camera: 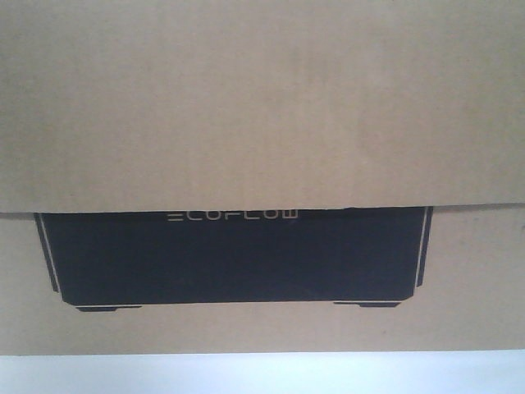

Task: Grab box from left shelf to table start
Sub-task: 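Lower the box with both grippers onto the white table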

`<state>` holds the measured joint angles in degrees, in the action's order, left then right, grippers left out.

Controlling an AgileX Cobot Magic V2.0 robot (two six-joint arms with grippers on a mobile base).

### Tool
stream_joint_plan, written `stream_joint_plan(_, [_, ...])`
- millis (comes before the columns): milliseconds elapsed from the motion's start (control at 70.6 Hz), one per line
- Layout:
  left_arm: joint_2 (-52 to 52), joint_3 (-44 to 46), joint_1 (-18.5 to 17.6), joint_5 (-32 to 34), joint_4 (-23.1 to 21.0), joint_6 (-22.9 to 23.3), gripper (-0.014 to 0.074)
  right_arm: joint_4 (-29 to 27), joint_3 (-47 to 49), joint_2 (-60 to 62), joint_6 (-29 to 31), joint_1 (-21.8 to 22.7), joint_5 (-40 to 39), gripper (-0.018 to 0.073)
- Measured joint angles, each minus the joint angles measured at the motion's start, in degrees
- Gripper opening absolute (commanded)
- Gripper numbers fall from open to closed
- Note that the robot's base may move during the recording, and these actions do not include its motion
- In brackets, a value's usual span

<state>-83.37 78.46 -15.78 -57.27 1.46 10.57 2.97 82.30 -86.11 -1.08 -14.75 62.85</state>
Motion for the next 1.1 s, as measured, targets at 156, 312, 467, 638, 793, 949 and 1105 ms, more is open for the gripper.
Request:
stream_joint_plan(156, [-0.5,1.5,0.0,-2.5,-0.1,0.0,0.0567,-0.7,0.0,1.1,0.0,-0.1,-0.2,0.0563])
stream_joint_plan(312, [-0.5,4.9,0.0,-5.6,0.9,0.0,0.0567,-0.8,0.0,1.7,0.1,-0.1,-0.3,0.0563])
stream_joint_plan(467, [-0.5,8.3,-0.3,-8.2,3.1,0.0,0.0567,0.1,0.0,1.8,0.1,-0.4,-0.4,0.0563])
stream_joint_plan(638, [-0.4,10.3,-0.3,-11.2,6.6,-0.1,0.0566,1.9,0.1,2.8,-0.1,-0.5,-0.4,0.0561])
stream_joint_plan(793, [0.8,11.9,-0.3,-12.3,8.8,-0.1,0.0566,2.5,0.1,5.0,-0.1,-0.5,-0.4,0.0560])
stream_joint_plan(949, [3.9,14.4,-0.3,-13.0,9.3,-0.1,0.0549,3.7,0.1,8.2,-0.1,-0.5,-0.4,0.0423])
stream_joint_plan(1105, [8.6,14.7,-0.3,-13.4,9.3,-0.1,0.0382,3.9,0.1,12.8,-0.2,-0.5,0.2,0.0137])
